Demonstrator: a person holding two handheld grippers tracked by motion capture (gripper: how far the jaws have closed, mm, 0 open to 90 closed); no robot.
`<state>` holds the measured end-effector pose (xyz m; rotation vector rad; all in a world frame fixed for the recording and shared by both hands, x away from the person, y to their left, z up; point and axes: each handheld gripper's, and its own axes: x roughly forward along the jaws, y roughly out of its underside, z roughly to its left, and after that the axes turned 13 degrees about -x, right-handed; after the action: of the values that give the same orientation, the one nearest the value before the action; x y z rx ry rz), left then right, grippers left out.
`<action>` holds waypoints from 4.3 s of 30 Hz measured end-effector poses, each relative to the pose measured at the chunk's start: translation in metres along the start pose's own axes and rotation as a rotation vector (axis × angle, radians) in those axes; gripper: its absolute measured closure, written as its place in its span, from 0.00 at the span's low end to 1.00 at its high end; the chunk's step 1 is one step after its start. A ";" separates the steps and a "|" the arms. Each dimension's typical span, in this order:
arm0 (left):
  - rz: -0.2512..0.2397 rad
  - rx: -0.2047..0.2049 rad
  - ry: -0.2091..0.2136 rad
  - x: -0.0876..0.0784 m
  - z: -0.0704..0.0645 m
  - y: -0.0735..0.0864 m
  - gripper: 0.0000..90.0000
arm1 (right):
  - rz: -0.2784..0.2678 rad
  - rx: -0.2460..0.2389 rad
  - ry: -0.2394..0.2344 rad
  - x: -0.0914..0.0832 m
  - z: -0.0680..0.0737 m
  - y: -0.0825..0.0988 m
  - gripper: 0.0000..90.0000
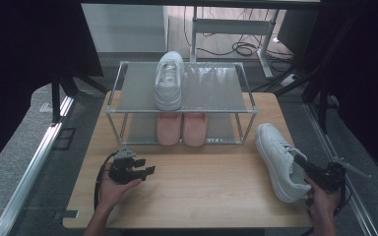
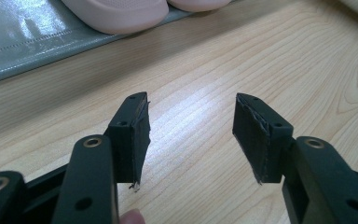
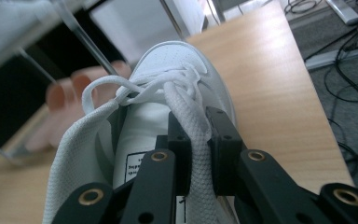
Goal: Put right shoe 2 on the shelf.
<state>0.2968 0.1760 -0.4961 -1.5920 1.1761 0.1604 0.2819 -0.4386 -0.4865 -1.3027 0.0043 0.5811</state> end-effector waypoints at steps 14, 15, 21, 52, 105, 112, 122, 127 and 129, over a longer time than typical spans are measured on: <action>0.001 0.000 0.004 0.001 -0.001 0.000 0.52 | -0.144 0.095 -0.008 -0.016 0.029 -0.018 0.90; 0.002 0.000 0.005 0.001 -0.001 0.000 0.52 | -0.160 0.096 -0.006 -0.016 0.031 -0.019 0.90; 0.005 0.005 0.007 0.002 -0.002 0.000 0.52 | -0.228 0.131 -0.036 -0.026 0.046 -0.034 0.90; -0.003 0.000 0.023 0.002 -0.003 -0.001 0.52 | -0.345 0.168 -0.145 0.029 0.121 -0.128 0.89; -0.034 -0.022 0.033 -0.010 0.010 -0.001 0.52 | -0.088 0.180 0.002 0.242 0.222 -0.193 0.86; -0.036 -0.019 0.033 -0.010 0.009 -0.001 0.52 | -0.021 0.109 -0.012 0.261 0.234 -0.194 0.70; -0.028 -0.015 0.027 -0.009 0.008 0.000 0.52 | -0.065 0.080 -0.100 0.251 0.232 -0.204 0.59; -0.027 -0.011 0.024 -0.009 0.007 0.000 0.52 | -0.089 0.074 -0.125 0.231 0.223 -0.200 0.68; -0.026 -0.011 0.023 -0.009 0.006 0.000 0.52 | -0.106 0.076 -0.149 0.222 0.218 -0.197 0.73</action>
<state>0.2947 0.1861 -0.4927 -1.6220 1.1738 0.1320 0.4836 -0.1812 -0.3173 -1.1759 -0.1633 0.5811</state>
